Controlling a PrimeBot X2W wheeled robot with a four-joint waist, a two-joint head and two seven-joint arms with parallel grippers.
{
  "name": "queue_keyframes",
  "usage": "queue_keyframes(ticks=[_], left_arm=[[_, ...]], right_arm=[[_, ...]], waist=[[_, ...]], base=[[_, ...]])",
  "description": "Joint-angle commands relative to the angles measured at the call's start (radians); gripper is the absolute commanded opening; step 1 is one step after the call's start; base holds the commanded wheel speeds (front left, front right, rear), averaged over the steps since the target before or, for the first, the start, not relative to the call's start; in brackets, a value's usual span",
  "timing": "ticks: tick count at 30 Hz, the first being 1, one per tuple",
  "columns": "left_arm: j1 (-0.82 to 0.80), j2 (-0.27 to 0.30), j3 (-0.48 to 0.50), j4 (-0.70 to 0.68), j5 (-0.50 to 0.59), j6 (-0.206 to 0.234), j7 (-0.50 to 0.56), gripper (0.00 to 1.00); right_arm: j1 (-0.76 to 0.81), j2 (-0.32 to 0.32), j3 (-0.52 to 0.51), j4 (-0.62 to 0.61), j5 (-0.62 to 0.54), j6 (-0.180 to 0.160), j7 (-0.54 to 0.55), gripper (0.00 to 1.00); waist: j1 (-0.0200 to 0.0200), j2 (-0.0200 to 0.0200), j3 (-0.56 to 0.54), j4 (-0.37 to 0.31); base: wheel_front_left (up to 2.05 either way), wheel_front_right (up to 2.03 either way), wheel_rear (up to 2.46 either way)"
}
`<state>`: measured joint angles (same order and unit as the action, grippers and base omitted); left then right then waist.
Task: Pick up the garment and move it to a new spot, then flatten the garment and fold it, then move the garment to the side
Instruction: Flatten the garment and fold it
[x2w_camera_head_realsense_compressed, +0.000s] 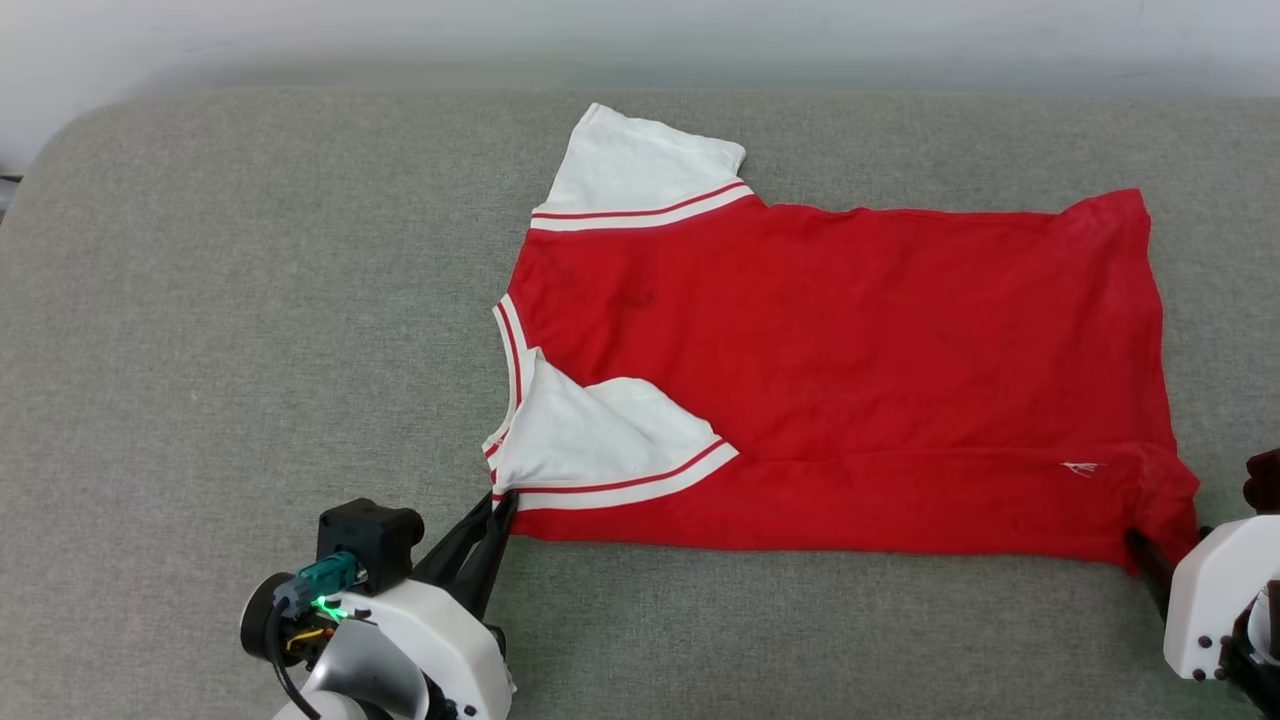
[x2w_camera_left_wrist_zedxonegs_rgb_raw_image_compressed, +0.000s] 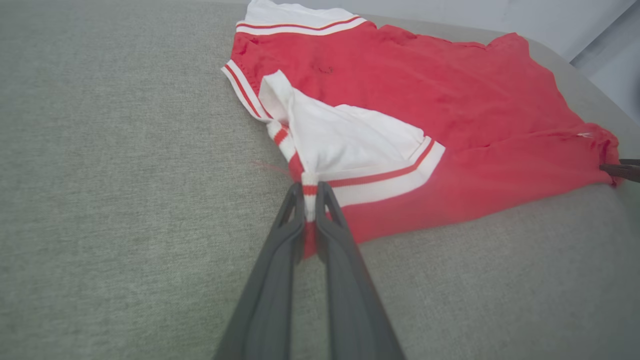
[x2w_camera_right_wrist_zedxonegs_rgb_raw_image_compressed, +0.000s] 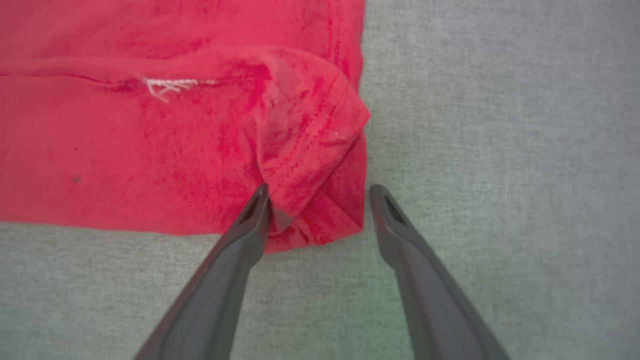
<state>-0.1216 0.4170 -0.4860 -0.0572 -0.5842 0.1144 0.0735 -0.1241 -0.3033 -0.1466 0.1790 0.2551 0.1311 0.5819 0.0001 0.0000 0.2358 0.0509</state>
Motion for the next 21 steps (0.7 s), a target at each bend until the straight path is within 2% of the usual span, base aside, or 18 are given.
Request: queue_keyframes(ticks=[1, 8, 9, 10, 11, 12, 21], left_arm=[[-0.007, 0.004, -0.001, -0.004, 0.006, 0.002, 0.001, 0.0], [-0.006, 0.016, -0.009, -0.003, 0.005, -0.002, 0.018, 0.0], [-0.007, 0.019, -0.011, 0.001, 0.008, -0.002, 0.019, 0.0], [-0.009, 0.022, -0.012, 0.005, 0.011, -0.002, 0.022, 0.0], [-0.01, 0.025, -0.014, 0.01, 0.012, -0.002, 0.024, 0.0], [-0.011, 0.027, -0.014, 0.014, 0.012, -0.003, 0.023, 0.0], [-0.002, 0.04, -0.019, 0.056, 0.011, -0.004, 0.027, 0.0]], right_arm=[[-0.007, 0.004, -0.001, 0.01, -0.003, -0.001, 0.005, 1.0], [-0.013, 0.015, -0.007, 0.078, 0.006, -0.001, 0.015, 1.0], [-0.016, 0.021, -0.006, 0.089, 0.014, -0.001, 0.021, 0.95], [-0.018, 0.025, -0.004, 0.098, 0.023, -0.001, 0.029, 0.45], [-0.02, 0.03, -0.005, 0.108, 0.035, -0.001, 0.031, 0.16], [-0.019, 0.036, -0.006, 0.117, 0.044, -0.001, 0.036, 0.0], [-0.035, 0.014, -0.01, 0.158, 0.06, -0.002, 0.021, 0.0]], waist=[[-0.0001, 0.0, 0.004, 0.003], [-0.0001, 0.0, 0.028, 0.013], [-0.0001, 0.0, 0.033, 0.014], [-0.0001, 0.0, 0.036, 0.014], [-0.0001, 0.0, 0.038, 0.015], [-0.0001, 0.0, 0.04, 0.015], [-0.0001, 0.0, 0.023, 0.007]], base=[[0.0, 0.0, 0.0], [0.0, 0.0, 0.0], [0.0, 0.0, 0.0], [0.0, 0.0, 0.0], [0.0, 0.0, 0.0], [0.0, 0.0, 0.0], [0.0, 0.0, 0.0]])
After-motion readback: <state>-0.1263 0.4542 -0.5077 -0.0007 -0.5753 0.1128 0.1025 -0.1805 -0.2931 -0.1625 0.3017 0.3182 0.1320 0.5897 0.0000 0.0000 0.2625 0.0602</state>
